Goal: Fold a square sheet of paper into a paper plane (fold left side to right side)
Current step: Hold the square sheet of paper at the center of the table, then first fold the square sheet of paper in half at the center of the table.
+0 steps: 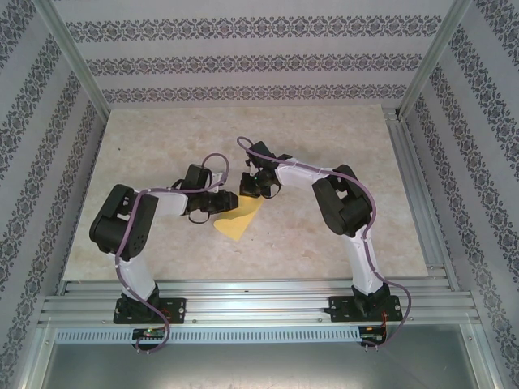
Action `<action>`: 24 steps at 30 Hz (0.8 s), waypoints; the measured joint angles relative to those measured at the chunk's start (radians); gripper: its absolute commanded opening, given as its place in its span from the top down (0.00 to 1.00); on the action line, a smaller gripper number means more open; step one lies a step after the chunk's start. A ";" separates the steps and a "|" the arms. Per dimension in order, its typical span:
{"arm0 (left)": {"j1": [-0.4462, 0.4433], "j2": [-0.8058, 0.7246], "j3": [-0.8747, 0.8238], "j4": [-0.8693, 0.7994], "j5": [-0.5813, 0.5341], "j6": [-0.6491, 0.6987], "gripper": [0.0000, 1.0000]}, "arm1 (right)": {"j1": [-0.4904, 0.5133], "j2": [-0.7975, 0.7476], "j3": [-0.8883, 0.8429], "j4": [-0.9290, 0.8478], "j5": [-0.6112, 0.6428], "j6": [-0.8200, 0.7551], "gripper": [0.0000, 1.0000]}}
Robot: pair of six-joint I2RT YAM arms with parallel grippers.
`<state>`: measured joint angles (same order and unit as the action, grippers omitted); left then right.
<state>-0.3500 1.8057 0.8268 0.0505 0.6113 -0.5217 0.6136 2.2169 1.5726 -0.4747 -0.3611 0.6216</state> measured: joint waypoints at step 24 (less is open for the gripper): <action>0.001 -0.238 -0.258 -0.017 -0.013 0.017 0.63 | 0.000 0.000 0.003 -0.020 0.000 -0.027 0.96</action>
<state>-0.3492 1.5673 0.5686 0.0334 0.5983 -0.5045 0.6136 2.2169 1.5757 -0.4950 -0.3611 0.5949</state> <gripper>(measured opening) 0.361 0.041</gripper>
